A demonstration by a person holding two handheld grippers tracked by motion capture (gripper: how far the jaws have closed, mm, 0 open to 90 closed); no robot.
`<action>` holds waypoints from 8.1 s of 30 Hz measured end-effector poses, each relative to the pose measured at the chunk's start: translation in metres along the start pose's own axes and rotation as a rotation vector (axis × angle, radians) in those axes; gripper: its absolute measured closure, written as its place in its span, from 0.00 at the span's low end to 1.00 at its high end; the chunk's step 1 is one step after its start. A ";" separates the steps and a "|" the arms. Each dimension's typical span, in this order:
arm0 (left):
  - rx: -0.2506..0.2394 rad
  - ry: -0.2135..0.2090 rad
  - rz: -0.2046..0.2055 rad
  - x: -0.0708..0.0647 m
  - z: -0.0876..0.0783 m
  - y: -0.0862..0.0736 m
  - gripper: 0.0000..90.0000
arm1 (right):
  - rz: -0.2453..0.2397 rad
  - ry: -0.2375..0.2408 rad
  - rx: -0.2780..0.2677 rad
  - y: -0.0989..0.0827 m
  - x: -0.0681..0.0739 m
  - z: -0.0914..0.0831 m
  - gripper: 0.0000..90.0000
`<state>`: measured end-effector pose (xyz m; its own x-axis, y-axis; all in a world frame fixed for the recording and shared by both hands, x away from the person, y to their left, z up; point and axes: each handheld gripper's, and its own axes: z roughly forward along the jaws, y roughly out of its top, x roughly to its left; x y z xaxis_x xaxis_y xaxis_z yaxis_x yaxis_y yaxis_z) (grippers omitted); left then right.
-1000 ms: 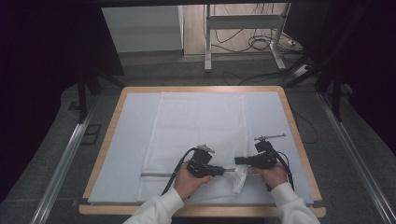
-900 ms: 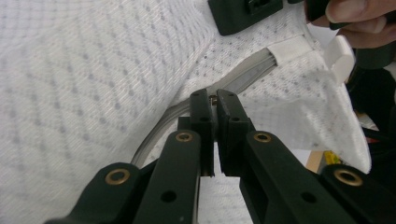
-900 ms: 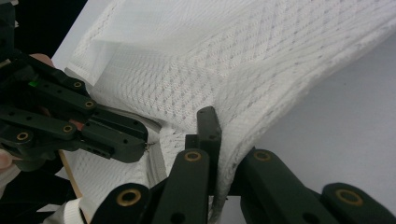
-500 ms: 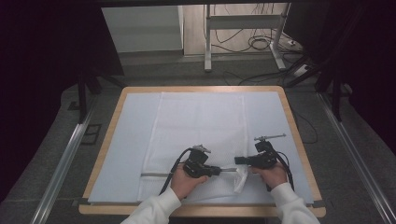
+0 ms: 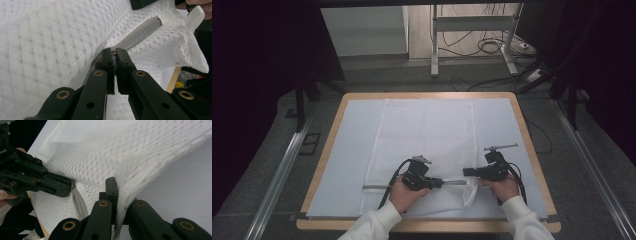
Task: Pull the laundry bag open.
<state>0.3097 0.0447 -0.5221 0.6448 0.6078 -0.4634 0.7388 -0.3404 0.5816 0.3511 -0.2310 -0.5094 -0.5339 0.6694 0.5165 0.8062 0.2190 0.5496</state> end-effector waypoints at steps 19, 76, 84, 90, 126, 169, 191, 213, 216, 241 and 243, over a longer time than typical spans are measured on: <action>-0.005 0.005 -0.013 0.007 -0.010 -0.009 0.96 | -0.006 0.003 -0.003 0.000 0.001 0.000 0.99; -0.031 0.040 -0.063 0.030 -0.047 -0.031 0.96 | -0.010 -0.003 -0.014 -0.001 0.002 -0.002 0.99; -0.042 0.048 -0.078 0.037 -0.057 -0.037 0.96 | -0.009 -0.002 -0.016 -0.001 0.002 -0.002 0.99; -0.040 0.048 -0.077 0.036 -0.057 -0.037 0.96 | -0.010 -0.004 -0.015 -0.001 0.002 -0.002 0.99; -0.044 0.089 -0.116 0.056 -0.081 -0.055 0.96 | -0.008 -0.014 -0.017 -0.001 0.001 -0.003 0.99; -0.074 0.127 -0.181 0.082 -0.123 -0.088 0.96 | -0.009 -0.019 -0.019 -0.001 0.001 -0.003 0.99; -0.109 0.149 -0.227 0.100 -0.150 -0.110 0.96 | -0.013 -0.023 -0.014 -0.001 0.001 -0.002 0.99; -0.124 0.181 -0.286 0.118 -0.170 -0.133 0.96 | -0.012 -0.025 -0.009 -0.002 0.001 -0.001 0.99; -0.121 0.183 -0.288 0.120 -0.170 -0.134 0.96 | -0.014 -0.023 -0.010 -0.001 0.001 -0.001 0.99; -0.168 0.314 -0.183 0.101 -0.170 -0.130 0.73 | -0.068 -0.102 -0.047 -0.003 0.006 -0.009 0.64; -0.215 0.348 -0.148 0.094 -0.172 -0.126 0.60 | -0.076 -0.128 -0.070 -0.005 0.008 -0.015 0.55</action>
<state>0.2436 0.2683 -0.5240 0.4036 0.8569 -0.3206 0.7368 -0.0967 0.6692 0.3390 -0.2377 -0.4982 -0.5524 0.7387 0.3861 0.7423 0.2254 0.6310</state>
